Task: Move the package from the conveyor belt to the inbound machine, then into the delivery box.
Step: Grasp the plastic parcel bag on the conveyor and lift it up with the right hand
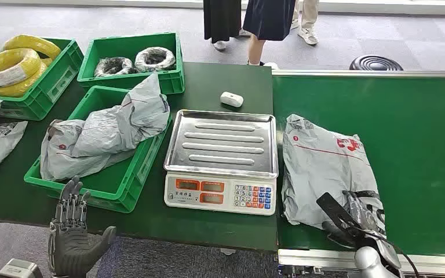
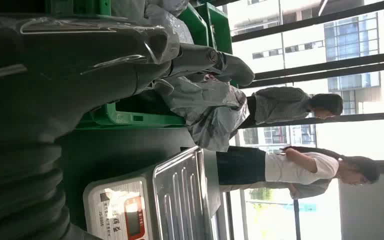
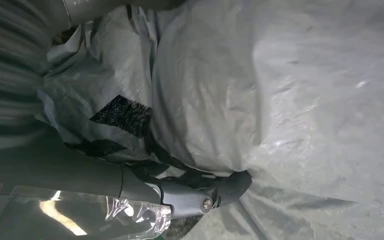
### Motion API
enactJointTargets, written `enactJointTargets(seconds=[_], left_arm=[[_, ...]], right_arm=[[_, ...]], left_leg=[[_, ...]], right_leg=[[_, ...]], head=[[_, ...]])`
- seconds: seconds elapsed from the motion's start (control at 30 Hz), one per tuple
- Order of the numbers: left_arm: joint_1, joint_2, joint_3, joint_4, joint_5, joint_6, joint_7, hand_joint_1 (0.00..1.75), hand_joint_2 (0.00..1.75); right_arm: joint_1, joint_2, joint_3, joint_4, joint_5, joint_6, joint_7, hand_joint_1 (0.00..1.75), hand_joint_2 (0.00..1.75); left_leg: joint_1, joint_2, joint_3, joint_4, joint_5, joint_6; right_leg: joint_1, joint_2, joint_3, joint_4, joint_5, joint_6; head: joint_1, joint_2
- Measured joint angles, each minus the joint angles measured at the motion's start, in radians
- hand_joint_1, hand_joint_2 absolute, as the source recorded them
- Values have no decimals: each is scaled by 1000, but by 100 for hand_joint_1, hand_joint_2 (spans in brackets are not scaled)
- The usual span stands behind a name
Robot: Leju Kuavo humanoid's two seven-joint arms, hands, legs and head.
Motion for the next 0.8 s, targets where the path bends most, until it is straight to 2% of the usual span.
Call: enactJointTargets(seconds=[0.2,0.33,0.53,0.67,0.8], left_arm=[[13,4,-3,-3,-7,13,14,0,175],[30,1,-1,-14,-18,13,20,0,175],[37,-4,1,-20,-23,16,13,0,175],[35,-5,1,-20,-23,21,7,0,175],[31,-5,0,-18,-26,23,-5,0,175]], right_arm=[[-53,5,12,72,-14,-99,10,175,175],[-41,20,-3,38,-95,-229,-55,175,175],[39,39,-72,-176,-285,-429,-207,175,175],[86,44,-113,-316,-354,-496,-266,175,175],[132,60,-160,-484,-428,-582,-407,175,175]], left_leg=[[-1,-3,1,0,0,1],[-1,-3,0,1,1,2],[-1,-7,-6,1,1,2],[-1,-6,-9,1,1,2],[-1,-7,-11,1,1,2]], right_leg=[[-2,-3,5,0,0,1],[-2,-4,5,0,1,2],[-1,-6,-1,0,1,2],[-1,-7,-4,0,1,2],[-2,-7,-5,0,1,2]], head=[[0,0],[0,0],[0,0],[0,0],[0,0]])
